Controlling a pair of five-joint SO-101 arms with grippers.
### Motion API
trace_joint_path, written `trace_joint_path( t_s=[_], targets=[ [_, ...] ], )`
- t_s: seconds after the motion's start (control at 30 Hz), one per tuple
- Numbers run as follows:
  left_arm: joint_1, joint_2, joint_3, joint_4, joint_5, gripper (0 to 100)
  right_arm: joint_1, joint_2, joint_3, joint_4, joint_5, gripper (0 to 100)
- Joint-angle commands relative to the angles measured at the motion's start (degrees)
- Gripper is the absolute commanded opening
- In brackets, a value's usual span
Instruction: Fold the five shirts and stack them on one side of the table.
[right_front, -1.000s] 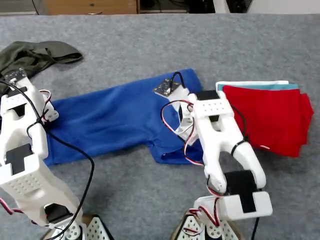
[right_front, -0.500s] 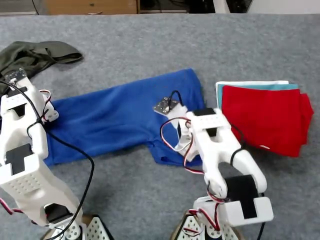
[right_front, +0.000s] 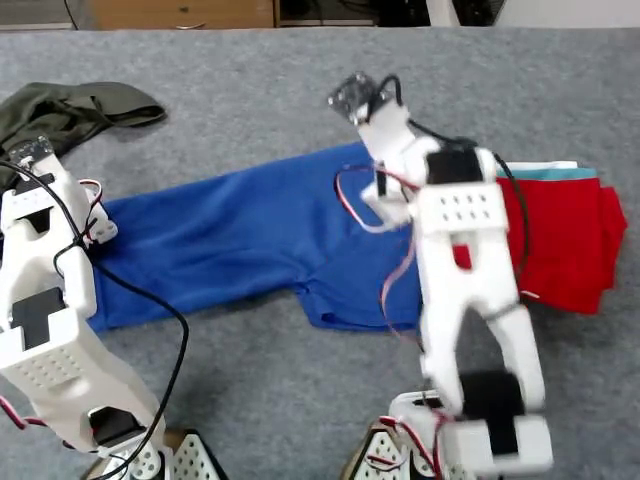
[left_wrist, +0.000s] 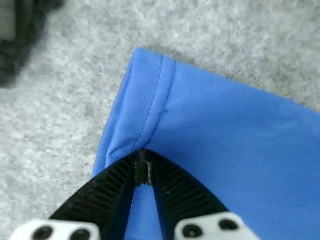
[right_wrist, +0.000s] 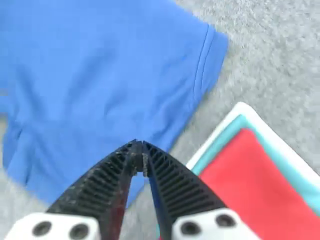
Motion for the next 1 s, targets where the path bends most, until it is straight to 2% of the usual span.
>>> trace_joint_path(
  t_s=[0.0, 0.17, 0.3, 0.63, 0.77, 0.97],
  targets=[
    [-1.67, -0.22, -1.14, -1.49, 0.35, 2, -0.92, 12.79, -11.65, -2.46, -3.6, 0.4],
    [-1.76, -0.22, -1.14, -1.58, 0.35, 2, -0.84, 31.96, -29.41, -4.13, -6.15, 0.4],
    [-1.76, -0.22, -1.14, -1.67, 0.35, 2, -0.04, 48.4, -44.88, -4.13, -11.16, 0.4],
    [-2.37, 0.4, -3.25, 0.18, 0.26, 2, 5.58, 78.29, -89.54, 10.81, -13.45, 0.4],
    [-2.64, 0.4, -3.34, 0.0, 0.18, 2, 4.62, 83.47, -103.87, 19.78, -9.76, 0.4],
    [-1.85, -1.19, -3.78, 2.37, 0.09, 2, 0.66, 75.21, -103.96, 26.9, -7.74, 0.3]
  ],
)
